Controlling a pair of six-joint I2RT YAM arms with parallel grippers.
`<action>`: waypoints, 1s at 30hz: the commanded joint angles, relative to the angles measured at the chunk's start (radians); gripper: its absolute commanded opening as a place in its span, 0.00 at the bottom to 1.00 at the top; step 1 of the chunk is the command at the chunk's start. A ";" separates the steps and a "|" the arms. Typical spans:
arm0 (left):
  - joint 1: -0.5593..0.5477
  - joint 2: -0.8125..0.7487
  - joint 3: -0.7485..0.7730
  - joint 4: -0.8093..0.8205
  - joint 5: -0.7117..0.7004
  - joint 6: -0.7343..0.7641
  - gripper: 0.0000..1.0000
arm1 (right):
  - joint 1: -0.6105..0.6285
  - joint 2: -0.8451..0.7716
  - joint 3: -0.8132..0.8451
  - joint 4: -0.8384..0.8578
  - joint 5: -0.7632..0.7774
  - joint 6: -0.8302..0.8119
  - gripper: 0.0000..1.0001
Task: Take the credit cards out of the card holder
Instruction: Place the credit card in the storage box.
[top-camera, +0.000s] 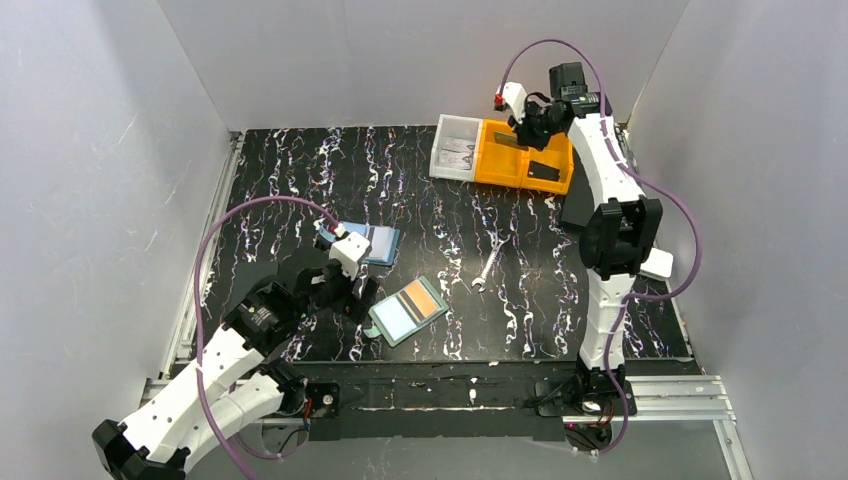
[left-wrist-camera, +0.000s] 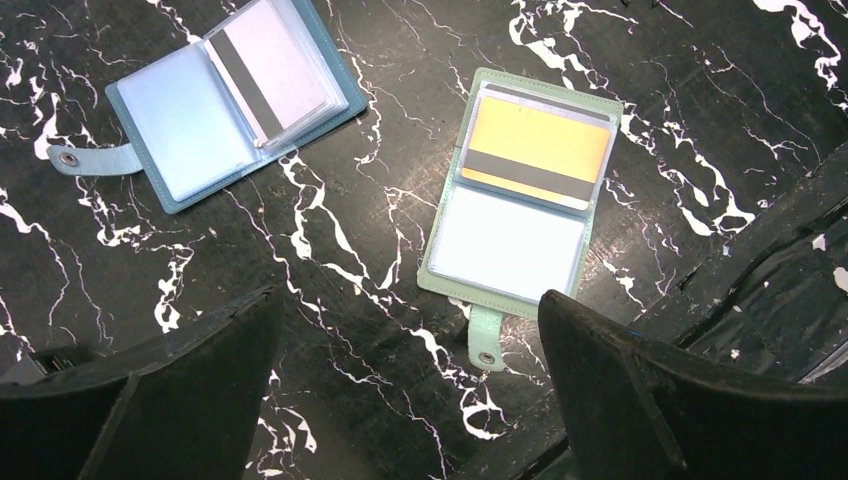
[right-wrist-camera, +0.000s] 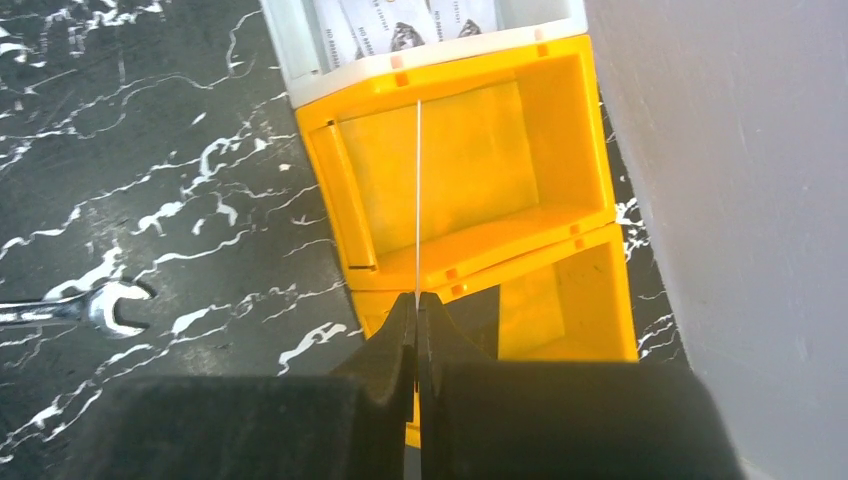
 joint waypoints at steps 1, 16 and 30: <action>0.012 -0.005 0.015 -0.020 -0.026 0.022 0.98 | 0.000 0.050 0.071 0.037 0.030 -0.005 0.01; 0.023 0.016 0.015 -0.016 -0.007 0.030 0.98 | -0.004 0.130 0.075 0.083 0.065 -0.025 0.01; 0.036 0.034 0.016 -0.013 0.002 0.034 0.98 | -0.003 0.186 0.076 0.111 -0.009 -0.028 0.01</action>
